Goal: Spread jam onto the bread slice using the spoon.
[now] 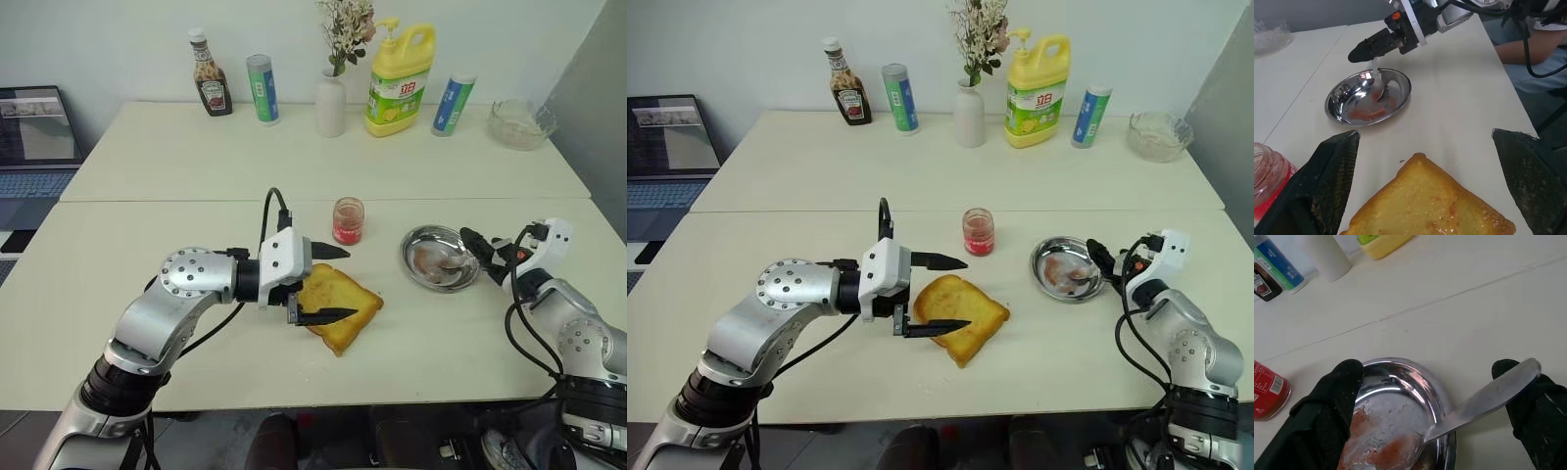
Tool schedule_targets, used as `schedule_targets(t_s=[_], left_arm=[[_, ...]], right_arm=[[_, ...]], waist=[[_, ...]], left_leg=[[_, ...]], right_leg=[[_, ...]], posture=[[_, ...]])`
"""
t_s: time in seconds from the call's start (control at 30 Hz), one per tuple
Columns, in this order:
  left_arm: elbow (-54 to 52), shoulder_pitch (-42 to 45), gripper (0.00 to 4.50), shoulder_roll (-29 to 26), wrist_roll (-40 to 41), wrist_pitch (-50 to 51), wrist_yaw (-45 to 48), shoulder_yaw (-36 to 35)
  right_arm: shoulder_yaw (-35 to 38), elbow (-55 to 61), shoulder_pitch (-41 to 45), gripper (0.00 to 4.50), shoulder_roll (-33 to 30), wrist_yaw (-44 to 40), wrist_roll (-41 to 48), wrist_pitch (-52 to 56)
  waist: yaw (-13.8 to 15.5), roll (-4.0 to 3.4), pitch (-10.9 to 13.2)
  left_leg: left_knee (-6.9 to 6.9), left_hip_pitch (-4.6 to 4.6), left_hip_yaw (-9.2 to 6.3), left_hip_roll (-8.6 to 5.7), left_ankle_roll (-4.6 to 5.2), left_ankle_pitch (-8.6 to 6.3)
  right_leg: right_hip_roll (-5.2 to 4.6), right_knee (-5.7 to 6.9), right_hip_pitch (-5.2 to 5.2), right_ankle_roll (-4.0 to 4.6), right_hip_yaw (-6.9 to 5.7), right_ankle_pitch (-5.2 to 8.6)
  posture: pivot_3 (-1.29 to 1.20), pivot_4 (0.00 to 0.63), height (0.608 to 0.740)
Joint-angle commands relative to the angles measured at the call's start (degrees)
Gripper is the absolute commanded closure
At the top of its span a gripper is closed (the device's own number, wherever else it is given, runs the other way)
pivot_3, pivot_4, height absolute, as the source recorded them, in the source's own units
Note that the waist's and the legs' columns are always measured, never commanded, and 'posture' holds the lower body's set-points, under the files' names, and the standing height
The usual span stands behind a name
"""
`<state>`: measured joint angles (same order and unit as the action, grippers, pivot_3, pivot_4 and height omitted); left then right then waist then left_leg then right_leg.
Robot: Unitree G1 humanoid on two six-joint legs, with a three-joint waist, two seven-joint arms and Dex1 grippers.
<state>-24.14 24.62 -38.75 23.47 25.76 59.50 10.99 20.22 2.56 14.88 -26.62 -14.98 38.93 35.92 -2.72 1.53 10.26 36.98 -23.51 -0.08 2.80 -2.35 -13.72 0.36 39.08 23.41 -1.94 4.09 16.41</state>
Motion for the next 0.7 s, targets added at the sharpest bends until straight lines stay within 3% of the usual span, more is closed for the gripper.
schedule_targets(t_s=[0.03,0.23,0.37,0.7], left_arm=[[-0.86,0.35,0.00,0.47,-0.36,-1.13,0.01,0.22],[-0.58,0.46,0.00,0.86,-1.05,-1.41,0.00,0.39],[-0.74,0.28,0.00,1.01,-1.35,-1.34,-0.02,0.28],[-0.98,0.15,0.00,1.10,-1.62,-1.25,0.00,0.19]], right_arm=[[-0.77,2.59,-0.58,0.04,-0.97,-2.23,-3.51,-4.41],[-2.85,2.56,-2.10,0.04,-1.08,-5.53,-8.66,-9.52],[-3.25,4.36,-3.04,0.04,-0.60,-8.57,-7.22,-8.58],[-6.35,1.86,-3.44,0.04,-3.08,-10.22,-18.81,-18.54]], waist=[[0.00,0.00,0.00],[0.02,0.00,0.00],[0.04,0.00,0.00],[0.13,0.00,0.00]], left_leg=[[0.00,0.00,0.00,0.00,0.00,0.00],[0.01,0.01,0.00,0.00,0.00,0.00],[0.01,0.03,0.00,0.00,0.00,0.00],[0.02,0.09,0.00,-0.01,-0.01,0.00]], right_leg=[[0.00,0.00,0.00,0.00,0.00,0.00],[0.00,0.01,-0.01,0.00,0.00,0.00],[0.00,0.01,-0.02,0.00,0.01,0.00],[0.00,0.02,-0.09,0.00,0.00,0.00]], posture=[[0.00,0.150,0.740],[0.00,0.150,0.740],[0.00,0.150,0.740],[0.00,0.150,0.740]])
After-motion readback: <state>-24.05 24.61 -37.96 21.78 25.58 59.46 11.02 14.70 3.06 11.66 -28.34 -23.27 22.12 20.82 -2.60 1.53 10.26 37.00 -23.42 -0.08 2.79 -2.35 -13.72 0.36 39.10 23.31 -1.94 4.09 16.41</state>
